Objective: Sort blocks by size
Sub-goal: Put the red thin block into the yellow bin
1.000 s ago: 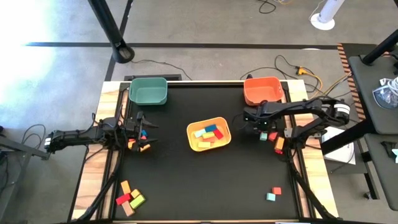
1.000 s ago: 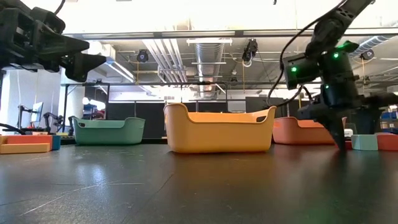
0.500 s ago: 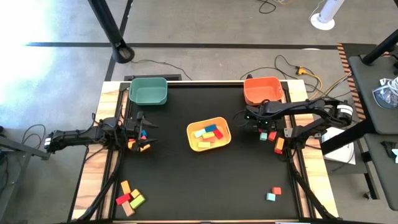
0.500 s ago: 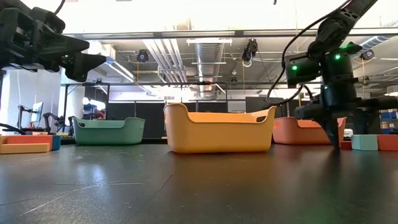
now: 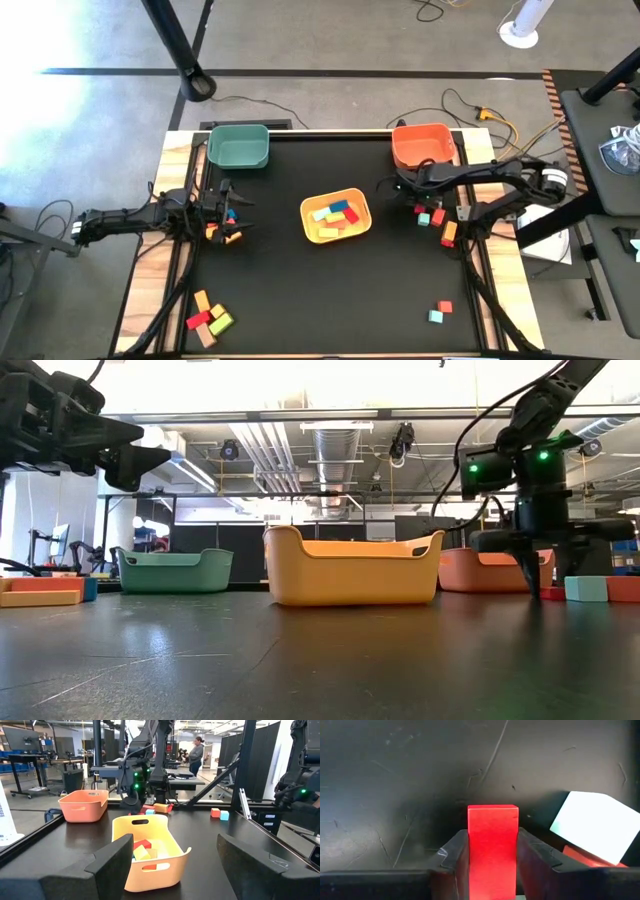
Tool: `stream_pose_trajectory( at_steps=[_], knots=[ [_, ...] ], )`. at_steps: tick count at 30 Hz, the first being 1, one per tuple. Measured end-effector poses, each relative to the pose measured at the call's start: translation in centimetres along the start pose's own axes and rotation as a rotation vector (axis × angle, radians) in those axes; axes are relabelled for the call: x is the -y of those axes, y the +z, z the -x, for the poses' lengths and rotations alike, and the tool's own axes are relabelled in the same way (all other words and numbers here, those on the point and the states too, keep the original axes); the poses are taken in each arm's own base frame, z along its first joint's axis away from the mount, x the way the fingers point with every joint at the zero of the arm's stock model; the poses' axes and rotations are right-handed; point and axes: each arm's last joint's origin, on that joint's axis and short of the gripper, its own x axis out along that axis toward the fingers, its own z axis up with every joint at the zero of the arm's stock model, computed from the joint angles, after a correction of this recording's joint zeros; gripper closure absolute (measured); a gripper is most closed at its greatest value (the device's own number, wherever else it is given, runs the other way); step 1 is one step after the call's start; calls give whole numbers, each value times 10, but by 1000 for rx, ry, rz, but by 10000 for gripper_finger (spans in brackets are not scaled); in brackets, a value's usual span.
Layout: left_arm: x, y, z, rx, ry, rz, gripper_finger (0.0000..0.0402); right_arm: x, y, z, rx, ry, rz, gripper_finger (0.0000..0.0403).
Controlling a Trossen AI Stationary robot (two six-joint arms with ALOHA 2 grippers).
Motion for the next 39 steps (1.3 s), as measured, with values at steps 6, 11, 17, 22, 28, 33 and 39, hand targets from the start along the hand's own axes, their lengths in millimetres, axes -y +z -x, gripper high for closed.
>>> stream_pose_trajectory(
  at_steps=[6,11,17,22,28,33,39],
  knots=[
    [0,0,0,0,0,0,128,-2,-7,6,20,28,86,280],
    [0,0,0,0,0,0,128,-18,-23,37,70,146,191,268],
    [0,0,0,0,0,0,128,-45,-51,81,190,291,311,280],
    [0,0,0,0,0,0,128,-78,-77,107,255,355,419,278],
    [0,0,0,0,0,0,128,-138,-99,115,274,354,589,276],
    [0,0,0,0,0,0,128,-183,-103,115,231,357,724,275],
    [0,0,0,0,0,0,128,-208,-98,104,202,322,789,275]
  ],
)
